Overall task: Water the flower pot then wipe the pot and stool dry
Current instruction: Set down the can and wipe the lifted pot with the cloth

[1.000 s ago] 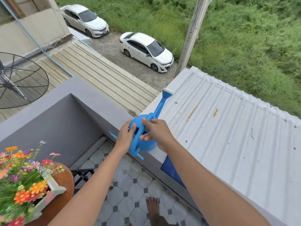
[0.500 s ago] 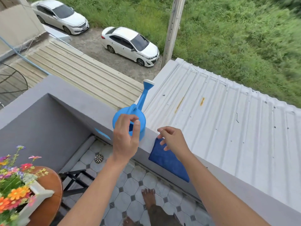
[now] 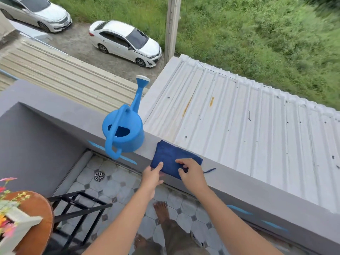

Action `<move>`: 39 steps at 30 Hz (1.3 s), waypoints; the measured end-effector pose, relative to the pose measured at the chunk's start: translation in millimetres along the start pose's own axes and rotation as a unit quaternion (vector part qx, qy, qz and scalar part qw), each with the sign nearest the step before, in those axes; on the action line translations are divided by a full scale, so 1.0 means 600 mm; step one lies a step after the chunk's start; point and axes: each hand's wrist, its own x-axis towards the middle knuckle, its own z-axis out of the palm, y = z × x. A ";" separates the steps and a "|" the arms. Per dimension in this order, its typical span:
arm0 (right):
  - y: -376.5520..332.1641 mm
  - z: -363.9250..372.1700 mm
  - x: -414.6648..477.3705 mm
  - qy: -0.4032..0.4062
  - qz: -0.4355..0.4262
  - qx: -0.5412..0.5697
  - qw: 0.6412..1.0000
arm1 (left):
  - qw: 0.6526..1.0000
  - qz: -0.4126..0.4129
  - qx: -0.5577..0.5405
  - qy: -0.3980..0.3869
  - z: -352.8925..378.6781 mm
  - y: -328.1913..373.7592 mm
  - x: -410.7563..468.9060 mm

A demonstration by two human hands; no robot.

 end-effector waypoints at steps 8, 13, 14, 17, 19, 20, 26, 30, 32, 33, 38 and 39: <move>-0.032 0.051 -0.046 0.001 -0.020 -0.064 0.998 | 0.982 0.176 0.065 -0.027 -0.022 0.026 -0.087; -0.105 0.114 -0.081 -0.024 -0.103 -0.005 0.994 | 0.962 0.259 0.083 0.028 -0.140 0.016 -0.152; -0.119 0.131 -0.090 -0.034 -0.112 0.012 0.993 | 0.962 0.254 0.079 0.056 -0.166 0.013 -0.165; -0.169 0.186 -0.123 -0.052 -0.113 0.060 0.990 | 0.961 0.223 0.032 0.159 -0.257 -0.009 -0.200; -0.211 0.231 -0.146 -0.075 -0.123 0.072 0.987 | 0.955 0.204 -0.007 0.216 -0.333 -0.030 -0.220; -0.227 0.250 -0.154 -0.089 -0.118 0.076 0.986 | 0.952 0.192 -0.025 0.235 -0.363 -0.039 -0.224; -0.305 0.353 -0.179 -0.167 -0.024 0.094 0.981 | 0.936 0.067 -0.169 0.301 -0.508 -0.097 -0.231; -0.340 0.394 -0.168 -0.190 0.009 0.078 0.979 | 0.907 0.014 -0.285 0.309 -0.553 -0.115 -0.203; -0.351 0.408 -0.155 -0.202 0.007 0.068 0.977 | 0.894 -0.001 -0.326 0.308 -0.569 -0.118 -0.179; -0.355 0.417 -0.144 -0.211 0.007 0.064 0.975 | 0.887 -0.006 -0.342 0.309 -0.575 -0.116 -0.167; -0.373 0.444 -0.097 -0.271 -0.011 0.032 0.962 | 0.850 -0.015 -0.421 0.316 -0.589 -0.094 -0.125; -0.377 0.450 -0.086 -0.286 -0.017 0.023 0.958 | 0.842 -0.024 -0.430 0.324 -0.592 -0.091 -0.117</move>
